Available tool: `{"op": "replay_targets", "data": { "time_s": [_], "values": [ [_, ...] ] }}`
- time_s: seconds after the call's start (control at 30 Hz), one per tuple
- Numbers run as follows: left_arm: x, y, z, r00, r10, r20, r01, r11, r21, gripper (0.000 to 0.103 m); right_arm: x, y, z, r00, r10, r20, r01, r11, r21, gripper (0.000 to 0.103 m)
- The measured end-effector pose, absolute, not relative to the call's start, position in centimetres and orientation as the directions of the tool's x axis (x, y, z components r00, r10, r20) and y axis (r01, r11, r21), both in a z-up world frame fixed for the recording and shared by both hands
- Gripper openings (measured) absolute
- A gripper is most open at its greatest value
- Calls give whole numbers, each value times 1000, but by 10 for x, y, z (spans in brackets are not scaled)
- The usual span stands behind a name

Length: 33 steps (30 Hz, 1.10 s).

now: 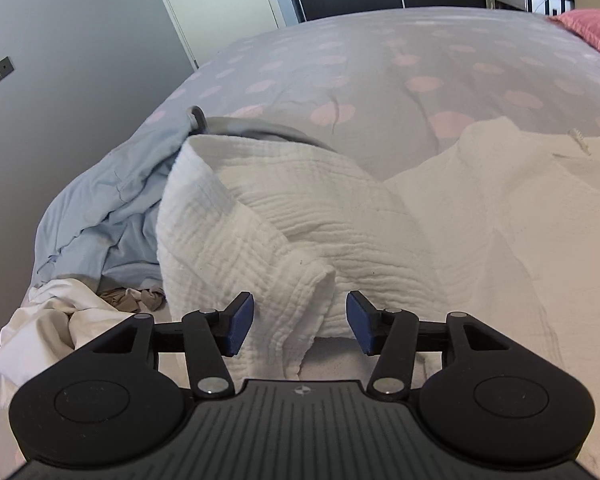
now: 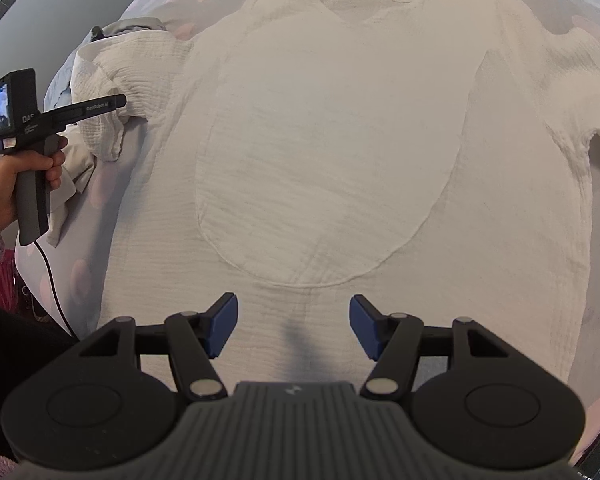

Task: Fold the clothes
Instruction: 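Grasp the shirt's sleeve and side edge with the left gripper, then fold the held side across the shirt body with the left gripper, release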

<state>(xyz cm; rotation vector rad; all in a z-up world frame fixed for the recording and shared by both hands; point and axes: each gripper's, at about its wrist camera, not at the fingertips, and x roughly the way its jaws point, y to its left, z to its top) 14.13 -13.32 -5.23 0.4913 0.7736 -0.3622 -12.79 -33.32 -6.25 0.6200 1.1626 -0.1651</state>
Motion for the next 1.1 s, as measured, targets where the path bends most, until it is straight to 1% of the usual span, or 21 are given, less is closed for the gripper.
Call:
{"op": "replay_targets", "data": {
  "time_s": [0.1,0.13,0.17,0.2,0.27,0.37,0.63,0.77,0.8,0.9,0.97,1.1],
  "values": [
    [144,-134,-56,664,-122,-738,477,829,292,48,-127,-333,-63,401,191,-896,428,826,367,65],
    [146,-133,-55,658,-121,-743,475,833,285,43,-127,-332,-63,399,192,-896,426,827,367,65],
    [145,-131,-49,652,-136,-746,482,833,270,30,-127,-332,-63,398,193,-897,424,828,367,65],
    [144,-129,-42,646,-152,-748,491,834,254,27,-126,-331,-62,398,191,-897,423,830,365,65],
    [142,-126,-29,634,-186,-751,507,833,222,14,-126,-330,-61,400,187,-897,420,833,360,65],
    [138,-121,-10,615,-236,-753,531,830,174,8,-128,-329,-60,405,180,-896,412,839,355,65],
    [129,-108,43,557,-366,-746,589,807,44,6,-132,-334,-62,404,163,-900,442,827,348,65],
    [129,-119,83,540,-426,-726,635,773,19,6,-136,-341,-61,418,160,-894,469,805,363,65],
    [130,-125,92,537,-437,-722,651,759,25,6,-138,-342,-61,419,159,-894,473,802,365,65],
    [132,-146,113,473,-487,-734,711,703,-8,6,-142,-345,-62,419,160,-894,484,793,369,65],
    [134,-165,120,405,-515,-756,740,670,-60,6,-145,-347,-64,415,163,-895,492,787,372,65],
    [126,-213,112,300,-554,-776,808,581,-103,6,-148,-352,-64,416,162,-895,504,779,375,65]
  ]
}}
